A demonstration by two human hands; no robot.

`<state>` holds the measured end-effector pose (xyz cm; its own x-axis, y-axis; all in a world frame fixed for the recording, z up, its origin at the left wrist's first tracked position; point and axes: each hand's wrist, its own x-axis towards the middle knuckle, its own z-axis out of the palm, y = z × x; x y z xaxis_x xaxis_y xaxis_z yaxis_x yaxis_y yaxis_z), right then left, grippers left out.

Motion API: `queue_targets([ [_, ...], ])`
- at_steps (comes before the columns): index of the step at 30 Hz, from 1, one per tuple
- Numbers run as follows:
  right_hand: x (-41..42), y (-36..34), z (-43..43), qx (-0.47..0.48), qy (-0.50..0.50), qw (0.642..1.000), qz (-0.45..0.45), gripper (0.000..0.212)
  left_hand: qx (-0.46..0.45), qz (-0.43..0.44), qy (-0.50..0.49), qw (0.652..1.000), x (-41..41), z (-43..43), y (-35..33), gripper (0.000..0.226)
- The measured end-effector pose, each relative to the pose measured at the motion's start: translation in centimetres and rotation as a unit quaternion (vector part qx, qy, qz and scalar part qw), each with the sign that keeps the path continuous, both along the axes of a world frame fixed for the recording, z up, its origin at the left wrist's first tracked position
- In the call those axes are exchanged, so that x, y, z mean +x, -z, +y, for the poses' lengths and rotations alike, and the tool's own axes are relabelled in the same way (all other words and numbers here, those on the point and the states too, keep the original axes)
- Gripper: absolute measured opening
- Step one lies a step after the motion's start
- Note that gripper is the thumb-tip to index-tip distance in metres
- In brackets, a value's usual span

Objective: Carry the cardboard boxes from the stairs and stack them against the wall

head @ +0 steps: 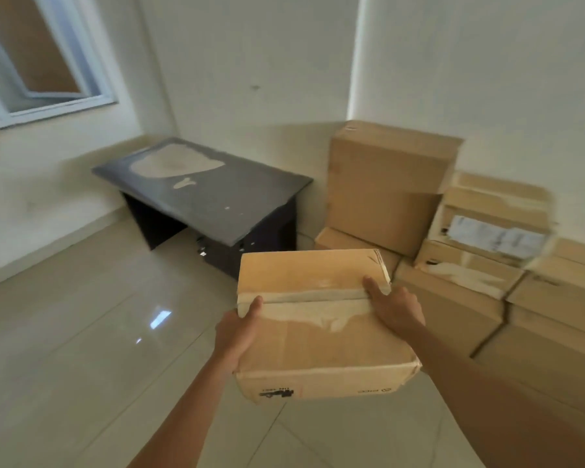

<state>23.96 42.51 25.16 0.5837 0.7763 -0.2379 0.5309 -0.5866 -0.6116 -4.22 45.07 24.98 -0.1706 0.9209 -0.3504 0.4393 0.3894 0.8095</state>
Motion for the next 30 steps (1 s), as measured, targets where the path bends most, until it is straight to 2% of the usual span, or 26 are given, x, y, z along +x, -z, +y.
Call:
queue_targets([
  [7,9.2,-0.8,-3.7,0.007,0.141,0.990,-0.020,0.087,0.021,0.008,0.155,0.988,11.1,4.0,-0.3,0.056],
  [11,13.6,-1.0,-6.6,0.006,0.213,0.977,-0.018,0.085,0.010,-0.018,0.216,0.976,17.2,4.6,-1.2,0.058],
  [13,15.9,-1.2,-7.9,0.013,0.237,0.971,-0.021,0.081,0.013,-0.024,0.242,0.970,20.0,4.6,-1.8,0.045],
  [15,18.1,-1.5,-9.0,0.018,0.257,0.966,-0.018,0.080,0.025,-0.013,0.263,0.964,23.0,4.8,-1.9,0.039],
  [21,26.1,-1.6,-11.5,0.034,0.297,0.954,-0.010,0.081,0.044,-0.005,0.312,0.949,32.3,4.0,-2.5,0.043],
  [25,32.7,-1.6,-13.3,0.037,0.300,0.953,-0.015,0.077,0.031,-0.001,0.323,0.946,39.4,3.0,-2.1,0.056],
  [30,42.0,-1.1,-16.1,0.031,0.300,0.953,-0.010,0.075,0.028,0.004,0.325,0.945,49.1,0.8,-1.5,0.061],
])
